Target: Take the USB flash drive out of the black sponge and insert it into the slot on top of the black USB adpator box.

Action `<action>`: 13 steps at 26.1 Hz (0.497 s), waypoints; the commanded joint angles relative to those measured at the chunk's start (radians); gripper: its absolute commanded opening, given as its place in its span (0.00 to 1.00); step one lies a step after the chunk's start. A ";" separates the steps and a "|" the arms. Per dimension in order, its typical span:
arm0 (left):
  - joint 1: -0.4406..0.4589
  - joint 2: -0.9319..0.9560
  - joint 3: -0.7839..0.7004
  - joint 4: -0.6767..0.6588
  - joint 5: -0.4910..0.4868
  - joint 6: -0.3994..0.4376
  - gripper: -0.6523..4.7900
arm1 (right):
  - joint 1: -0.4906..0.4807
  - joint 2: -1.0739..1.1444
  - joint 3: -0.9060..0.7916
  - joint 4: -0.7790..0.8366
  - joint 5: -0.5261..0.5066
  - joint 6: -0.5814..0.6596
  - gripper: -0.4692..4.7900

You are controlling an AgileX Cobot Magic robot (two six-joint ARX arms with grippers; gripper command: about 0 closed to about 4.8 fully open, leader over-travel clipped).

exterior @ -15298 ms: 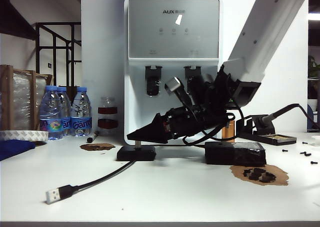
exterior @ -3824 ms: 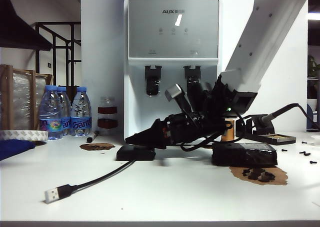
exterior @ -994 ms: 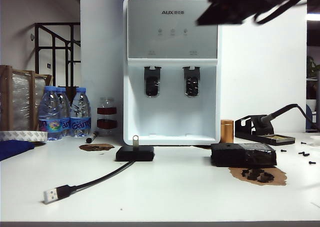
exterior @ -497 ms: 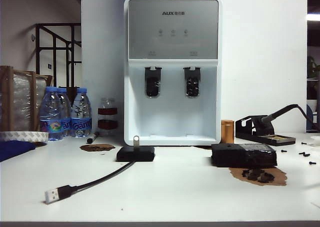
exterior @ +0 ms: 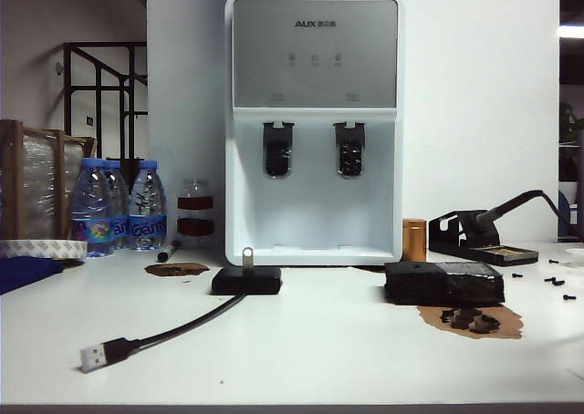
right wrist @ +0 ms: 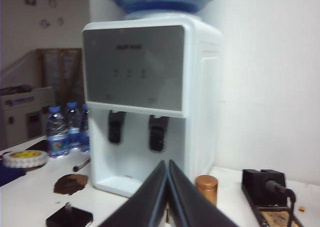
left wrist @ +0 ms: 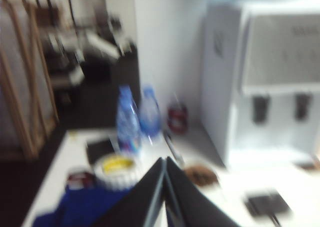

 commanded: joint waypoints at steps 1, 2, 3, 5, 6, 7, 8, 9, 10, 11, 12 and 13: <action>0.002 -0.007 -0.136 0.244 -0.010 -0.002 0.11 | 0.001 -0.013 -0.006 0.022 0.048 0.008 0.09; 0.001 -0.006 -0.168 0.289 -0.007 -0.018 0.11 | 0.001 -0.020 -0.012 0.022 0.047 0.009 0.09; 0.001 -0.006 -0.226 0.376 -0.006 -0.064 0.11 | 0.001 -0.044 -0.028 0.009 0.050 0.009 0.09; 0.001 -0.006 -0.267 0.444 0.027 -0.110 0.11 | 0.001 -0.093 -0.043 -0.048 0.066 0.009 0.09; 0.001 -0.006 -0.277 0.460 0.056 -0.127 0.11 | 0.001 -0.116 -0.046 -0.075 0.065 0.009 0.09; 0.001 -0.007 -0.282 0.468 0.072 -0.137 0.11 | 0.001 -0.142 -0.047 -0.102 0.065 0.008 0.09; 0.001 -0.008 -0.287 0.476 0.095 -0.156 0.11 | 0.001 -0.175 -0.047 -0.135 0.066 0.008 0.09; 0.001 -0.010 -0.292 0.484 0.113 -0.179 0.11 | 0.001 -0.201 -0.047 -0.158 0.066 0.008 0.09; 0.000 -0.011 -0.299 0.492 0.124 -0.196 0.11 | 0.001 -0.227 -0.047 -0.175 0.065 0.008 0.09; -0.005 -0.011 -0.313 0.516 0.136 -0.222 0.11 | 0.001 -0.254 -0.047 -0.192 0.065 0.008 0.09; -0.011 -0.012 -0.327 0.534 0.137 -0.234 0.11 | 0.001 -0.249 -0.047 -0.186 0.061 0.008 0.09; -0.019 -0.012 -0.346 0.557 0.133 -0.234 0.11 | 0.001 -0.249 -0.047 -0.185 0.053 0.008 0.09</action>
